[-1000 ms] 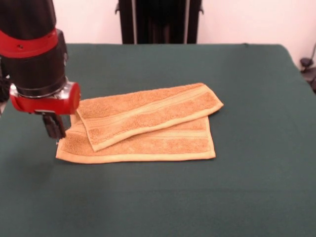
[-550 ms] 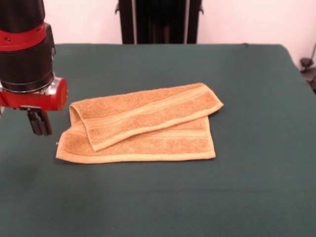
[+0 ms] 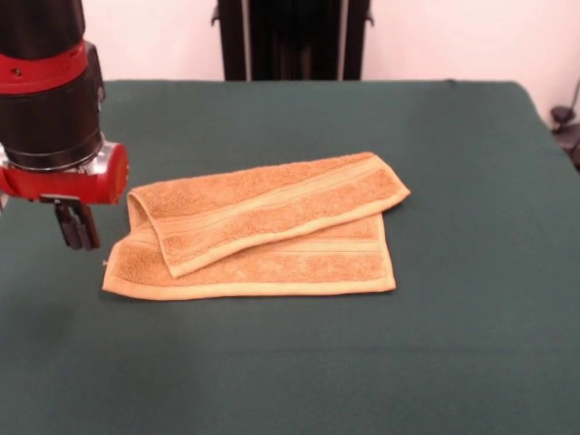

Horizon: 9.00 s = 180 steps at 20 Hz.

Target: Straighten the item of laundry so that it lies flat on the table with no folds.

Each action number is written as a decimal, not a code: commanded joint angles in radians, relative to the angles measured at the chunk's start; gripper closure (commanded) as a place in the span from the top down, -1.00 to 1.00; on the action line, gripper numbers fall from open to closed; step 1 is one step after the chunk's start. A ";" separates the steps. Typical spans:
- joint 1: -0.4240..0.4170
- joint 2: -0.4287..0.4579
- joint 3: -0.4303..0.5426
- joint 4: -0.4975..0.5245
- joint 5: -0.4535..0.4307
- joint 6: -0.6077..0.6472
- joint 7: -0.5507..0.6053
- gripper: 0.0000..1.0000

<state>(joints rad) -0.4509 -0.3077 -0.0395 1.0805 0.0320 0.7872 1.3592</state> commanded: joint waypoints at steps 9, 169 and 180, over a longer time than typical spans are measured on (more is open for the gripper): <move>0.140 -0.015 0.085 0.036 0.106 0.340 0.222 -1.00; 0.249 -0.140 0.060 0.468 0.016 -0.387 0.410 -1.00; 0.269 -0.058 0.049 0.353 0.002 -0.374 0.466 -1.00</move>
<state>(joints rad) -0.2140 -0.4407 -0.1057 1.4047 0.0489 0.4043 1.7344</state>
